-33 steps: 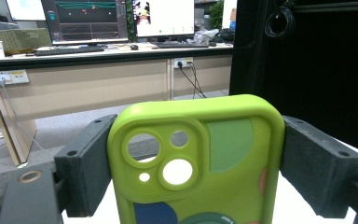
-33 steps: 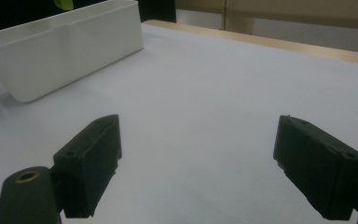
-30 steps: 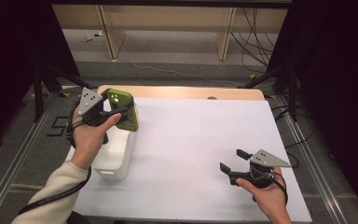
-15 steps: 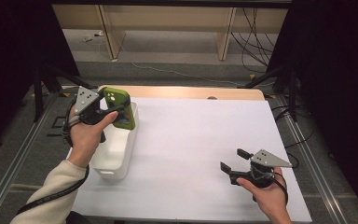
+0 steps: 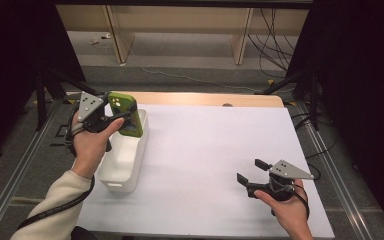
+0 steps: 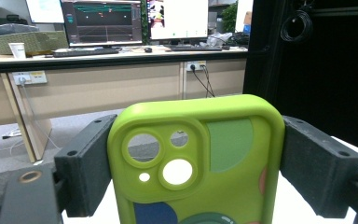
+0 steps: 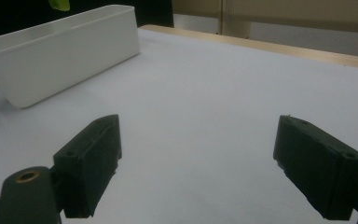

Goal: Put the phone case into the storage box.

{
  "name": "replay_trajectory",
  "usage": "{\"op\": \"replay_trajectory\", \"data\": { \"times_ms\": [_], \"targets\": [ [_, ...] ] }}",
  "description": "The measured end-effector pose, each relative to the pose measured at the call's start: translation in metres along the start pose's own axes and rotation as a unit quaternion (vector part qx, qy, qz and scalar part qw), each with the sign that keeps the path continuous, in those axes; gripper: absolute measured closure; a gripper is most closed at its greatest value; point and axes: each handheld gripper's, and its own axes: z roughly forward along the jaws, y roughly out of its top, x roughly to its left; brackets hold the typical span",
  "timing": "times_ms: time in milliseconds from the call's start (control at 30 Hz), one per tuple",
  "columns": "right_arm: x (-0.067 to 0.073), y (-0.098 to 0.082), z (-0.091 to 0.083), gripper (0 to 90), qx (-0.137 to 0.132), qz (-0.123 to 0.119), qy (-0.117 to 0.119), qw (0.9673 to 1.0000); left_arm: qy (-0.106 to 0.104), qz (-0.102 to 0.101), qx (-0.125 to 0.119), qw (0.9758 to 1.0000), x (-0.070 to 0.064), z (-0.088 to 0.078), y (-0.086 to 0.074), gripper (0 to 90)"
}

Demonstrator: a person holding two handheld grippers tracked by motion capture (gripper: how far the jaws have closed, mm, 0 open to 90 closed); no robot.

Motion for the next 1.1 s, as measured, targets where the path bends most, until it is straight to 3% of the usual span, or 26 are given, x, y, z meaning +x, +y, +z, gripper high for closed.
{"op": "replay_trajectory", "data": {
  "times_ms": [1100],
  "targets": [
    [-0.0008, 0.0, -0.0003, 16.3, -0.005, 0.001, -0.002, 1.0, 0.012, -0.003, -0.001, 0.9999, 0.0086, 0.001, 0.0016, 16.4]
  ]
}}
